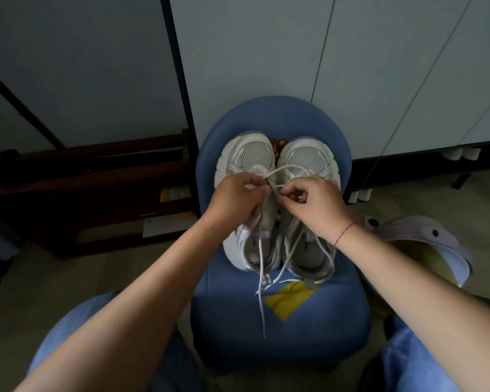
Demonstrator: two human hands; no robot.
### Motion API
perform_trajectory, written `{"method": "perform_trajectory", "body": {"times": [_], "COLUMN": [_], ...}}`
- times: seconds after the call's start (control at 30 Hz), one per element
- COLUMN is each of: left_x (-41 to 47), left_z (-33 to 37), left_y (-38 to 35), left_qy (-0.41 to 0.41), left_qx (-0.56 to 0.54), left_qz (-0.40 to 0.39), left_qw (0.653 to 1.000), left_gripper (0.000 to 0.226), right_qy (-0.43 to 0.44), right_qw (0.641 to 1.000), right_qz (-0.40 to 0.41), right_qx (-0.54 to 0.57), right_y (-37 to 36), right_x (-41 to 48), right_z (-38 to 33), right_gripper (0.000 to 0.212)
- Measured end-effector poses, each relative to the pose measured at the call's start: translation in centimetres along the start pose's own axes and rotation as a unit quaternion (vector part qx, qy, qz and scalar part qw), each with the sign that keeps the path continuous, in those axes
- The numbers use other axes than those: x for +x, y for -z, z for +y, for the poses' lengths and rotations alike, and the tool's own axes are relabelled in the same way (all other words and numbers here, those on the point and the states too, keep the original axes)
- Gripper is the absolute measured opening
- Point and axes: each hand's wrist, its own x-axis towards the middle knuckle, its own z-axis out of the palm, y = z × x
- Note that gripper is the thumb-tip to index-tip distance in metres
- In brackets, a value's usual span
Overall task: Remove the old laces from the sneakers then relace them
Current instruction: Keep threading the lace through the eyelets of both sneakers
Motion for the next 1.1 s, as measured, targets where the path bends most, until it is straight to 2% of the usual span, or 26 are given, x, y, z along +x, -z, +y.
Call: {"method": "perform_trajectory", "body": {"times": [0.17,0.37,0.43,0.63,0.77,0.83,0.93,1.03,1.1], "left_x": [1.3,1.2,0.9,-1.7,-3.8,-4.2,-4.1,-2.9,-1.9], "left_z": [-0.1,-0.4,-0.3,-0.3,-0.4,-0.6,-0.8,-0.9,-0.8], "left_y": [-0.9,-0.9,-0.5,1.7,2.4,2.4,2.2,1.5,1.0], "left_qy": [0.015,0.004,-0.003,0.004,0.041,0.050,0.034,0.007,0.006], "left_qx": [0.049,0.081,0.084,0.102,0.146,0.179,0.177,0.083,0.015], "left_qz": [-0.049,-0.029,-0.044,-0.180,-0.346,-0.371,-0.282,-0.115,-0.045], "left_qw": [0.998,0.996,0.995,0.978,0.926,0.910,0.942,0.990,0.999], "left_gripper": [0.016,0.023,0.022,0.010,0.009,0.015,0.015,0.013,0.009], "right_qy": [0.006,0.015,0.009,-0.006,-0.014,-0.017,-0.020,-0.019,-0.015], "right_qw": [1.000,1.000,1.000,1.000,1.000,1.000,1.000,1.000,1.000], "right_qz": [0.006,0.000,-0.002,-0.015,-0.013,-0.012,-0.005,0.000,-0.002], "right_qx": [0.004,0.001,0.002,0.003,0.007,0.009,0.011,0.010,0.011], "right_y": [0.1,0.0,0.0,0.1,0.1,0.0,-0.1,-0.1,-0.2], "right_x": [-0.1,0.0,0.0,0.1,0.0,0.0,0.0,0.0,0.0], "right_z": [0.2,0.4,0.3,0.2,0.1,0.1,0.1,0.1,0.2], "right_gripper": [0.003,0.004,0.004,0.002,0.001,0.001,0.002,0.002,0.003]}}
